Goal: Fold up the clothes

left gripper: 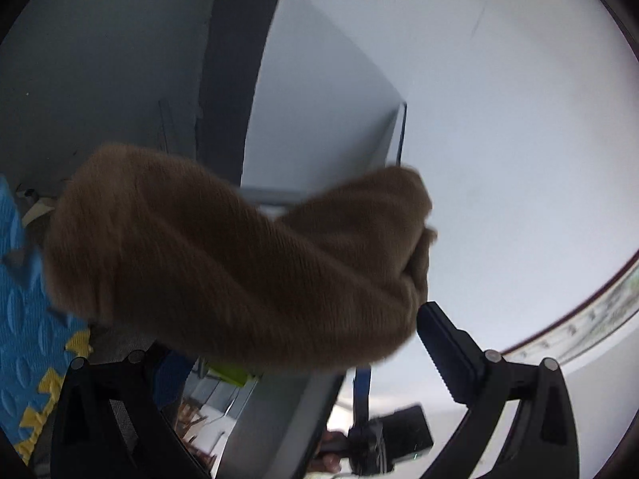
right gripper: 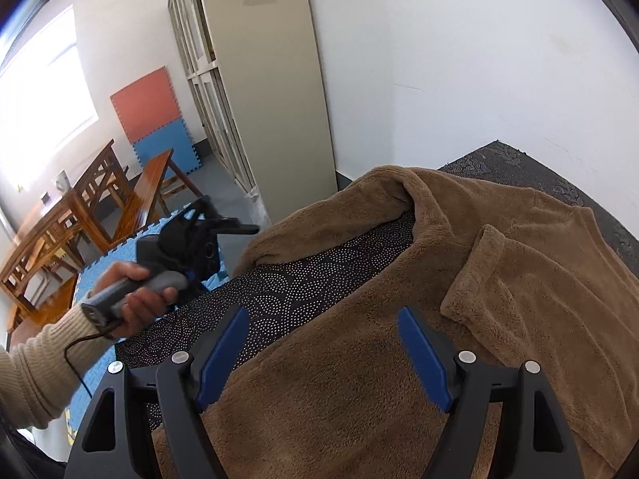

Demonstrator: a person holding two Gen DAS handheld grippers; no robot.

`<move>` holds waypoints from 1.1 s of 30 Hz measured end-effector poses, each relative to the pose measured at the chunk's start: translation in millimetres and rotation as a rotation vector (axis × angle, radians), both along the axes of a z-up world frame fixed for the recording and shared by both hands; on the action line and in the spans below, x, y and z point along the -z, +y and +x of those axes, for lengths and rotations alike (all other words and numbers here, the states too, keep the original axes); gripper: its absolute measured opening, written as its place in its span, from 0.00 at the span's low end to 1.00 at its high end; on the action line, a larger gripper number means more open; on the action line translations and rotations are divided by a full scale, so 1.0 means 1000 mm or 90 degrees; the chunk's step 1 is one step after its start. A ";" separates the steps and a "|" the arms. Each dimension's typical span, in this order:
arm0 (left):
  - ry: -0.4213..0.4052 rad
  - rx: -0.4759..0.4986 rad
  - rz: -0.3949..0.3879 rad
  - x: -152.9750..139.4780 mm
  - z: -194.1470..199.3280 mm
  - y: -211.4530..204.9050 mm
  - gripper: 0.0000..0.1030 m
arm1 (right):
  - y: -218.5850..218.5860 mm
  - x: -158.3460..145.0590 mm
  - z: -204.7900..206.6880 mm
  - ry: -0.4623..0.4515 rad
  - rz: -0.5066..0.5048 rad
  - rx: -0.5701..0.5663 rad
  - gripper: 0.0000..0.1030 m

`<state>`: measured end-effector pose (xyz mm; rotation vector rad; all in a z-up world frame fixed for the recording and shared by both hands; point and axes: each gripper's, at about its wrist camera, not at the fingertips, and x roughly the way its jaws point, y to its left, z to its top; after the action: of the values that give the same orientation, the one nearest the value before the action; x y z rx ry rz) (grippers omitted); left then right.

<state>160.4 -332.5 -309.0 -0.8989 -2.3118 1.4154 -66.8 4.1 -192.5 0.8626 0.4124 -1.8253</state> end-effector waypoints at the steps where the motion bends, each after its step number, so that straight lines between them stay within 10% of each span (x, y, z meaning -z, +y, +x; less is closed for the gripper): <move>1: -0.001 -0.028 -0.014 -0.002 0.001 -0.006 0.97 | 0.000 0.000 0.001 0.003 0.000 0.000 0.77; 6: 0.018 -0.138 -0.079 -0.018 -0.002 -0.036 0.23 | 0.003 -0.003 0.008 0.030 -0.005 -0.004 0.77; 18: 0.227 -0.249 -0.223 -0.168 0.011 -0.094 0.12 | 0.025 0.004 0.001 0.028 -0.013 0.045 0.77; 25: 0.259 -0.165 -0.241 -0.207 0.000 -0.071 0.14 | 0.041 0.005 -0.016 -0.010 -0.029 0.093 0.77; 29: 0.153 -0.114 -0.179 -0.157 0.021 -0.063 0.95 | 0.041 0.004 -0.020 0.001 -0.020 0.094 0.81; 33: 0.079 -0.102 -0.153 -0.112 0.015 -0.043 0.97 | 0.042 0.004 -0.024 0.012 -0.012 0.094 0.86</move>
<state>175.1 -375.4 -197.1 -0.6773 -2.1956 1.7925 -91.3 45.6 -196.2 0.8827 0.3506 -1.9721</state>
